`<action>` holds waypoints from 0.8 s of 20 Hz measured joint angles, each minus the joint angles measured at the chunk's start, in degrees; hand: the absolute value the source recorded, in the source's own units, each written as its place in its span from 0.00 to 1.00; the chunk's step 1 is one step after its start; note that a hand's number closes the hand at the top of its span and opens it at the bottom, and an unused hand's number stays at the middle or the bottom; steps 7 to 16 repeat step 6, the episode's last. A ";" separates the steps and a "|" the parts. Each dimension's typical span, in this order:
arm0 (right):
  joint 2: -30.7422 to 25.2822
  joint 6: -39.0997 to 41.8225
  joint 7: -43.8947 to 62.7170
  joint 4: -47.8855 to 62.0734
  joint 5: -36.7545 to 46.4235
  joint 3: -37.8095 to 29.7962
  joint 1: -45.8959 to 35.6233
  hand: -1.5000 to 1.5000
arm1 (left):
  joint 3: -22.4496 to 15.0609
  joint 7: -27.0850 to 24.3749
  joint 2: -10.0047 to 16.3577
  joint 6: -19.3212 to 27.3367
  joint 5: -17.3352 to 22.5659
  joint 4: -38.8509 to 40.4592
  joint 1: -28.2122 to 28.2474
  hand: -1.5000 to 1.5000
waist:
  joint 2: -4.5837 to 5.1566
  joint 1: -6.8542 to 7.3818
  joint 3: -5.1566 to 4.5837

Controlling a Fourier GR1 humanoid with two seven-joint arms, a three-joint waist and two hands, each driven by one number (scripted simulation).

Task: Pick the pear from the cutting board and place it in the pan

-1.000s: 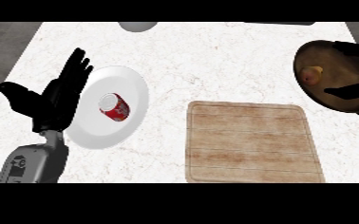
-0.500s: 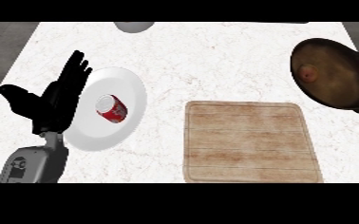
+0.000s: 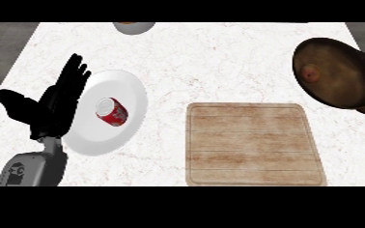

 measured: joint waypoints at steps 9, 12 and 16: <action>-1.64 1.44 0.04 -2.37 -1.11 -0.35 3.69 0.00 | 0.16 0.54 -0.01 0.40 -0.17 -0.34 -0.26 0.50 | -0.20 -0.32 0.01; -1.64 1.44 0.04 -2.37 -1.11 -0.35 3.69 0.00 | 0.16 0.54 -0.01 0.40 -0.17 -0.34 -0.26 0.50 | -0.20 -0.32 0.01; -1.64 1.44 0.04 -2.37 -1.11 -0.35 3.69 0.00 | 0.16 0.54 -0.01 0.40 -0.17 -0.34 -0.26 0.50 | -0.20 -0.32 0.01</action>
